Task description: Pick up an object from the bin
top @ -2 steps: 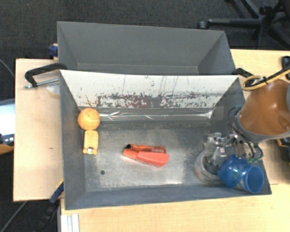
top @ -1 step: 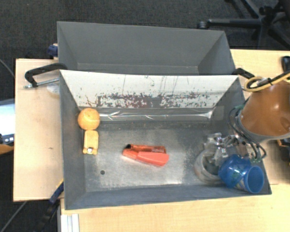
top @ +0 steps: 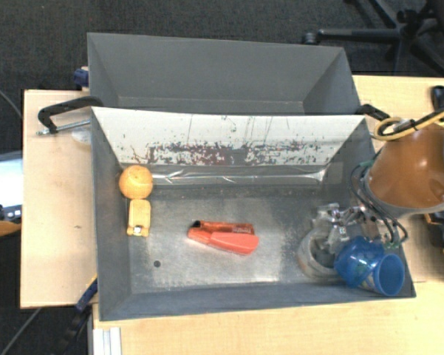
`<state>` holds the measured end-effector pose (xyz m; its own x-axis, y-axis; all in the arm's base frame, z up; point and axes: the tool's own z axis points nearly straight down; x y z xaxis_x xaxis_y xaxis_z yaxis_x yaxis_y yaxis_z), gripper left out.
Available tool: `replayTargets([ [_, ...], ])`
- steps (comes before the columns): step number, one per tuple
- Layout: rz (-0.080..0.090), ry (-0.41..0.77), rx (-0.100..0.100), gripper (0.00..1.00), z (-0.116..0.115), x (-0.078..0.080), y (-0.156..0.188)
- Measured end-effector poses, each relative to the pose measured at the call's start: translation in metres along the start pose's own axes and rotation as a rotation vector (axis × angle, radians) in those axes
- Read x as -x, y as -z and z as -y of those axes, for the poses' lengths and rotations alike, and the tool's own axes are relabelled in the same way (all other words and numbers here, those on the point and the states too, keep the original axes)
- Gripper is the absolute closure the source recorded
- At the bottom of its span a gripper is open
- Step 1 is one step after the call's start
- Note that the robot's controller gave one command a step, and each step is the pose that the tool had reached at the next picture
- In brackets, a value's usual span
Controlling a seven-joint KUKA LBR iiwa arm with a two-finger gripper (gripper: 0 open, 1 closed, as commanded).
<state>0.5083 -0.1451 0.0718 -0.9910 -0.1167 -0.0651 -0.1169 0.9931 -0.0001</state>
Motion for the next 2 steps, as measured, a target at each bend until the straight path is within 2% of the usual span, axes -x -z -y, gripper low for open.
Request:
replayTargets([
  [2,0.0,0.0,0.0,1.0,0.0,0.0,0.0],
])
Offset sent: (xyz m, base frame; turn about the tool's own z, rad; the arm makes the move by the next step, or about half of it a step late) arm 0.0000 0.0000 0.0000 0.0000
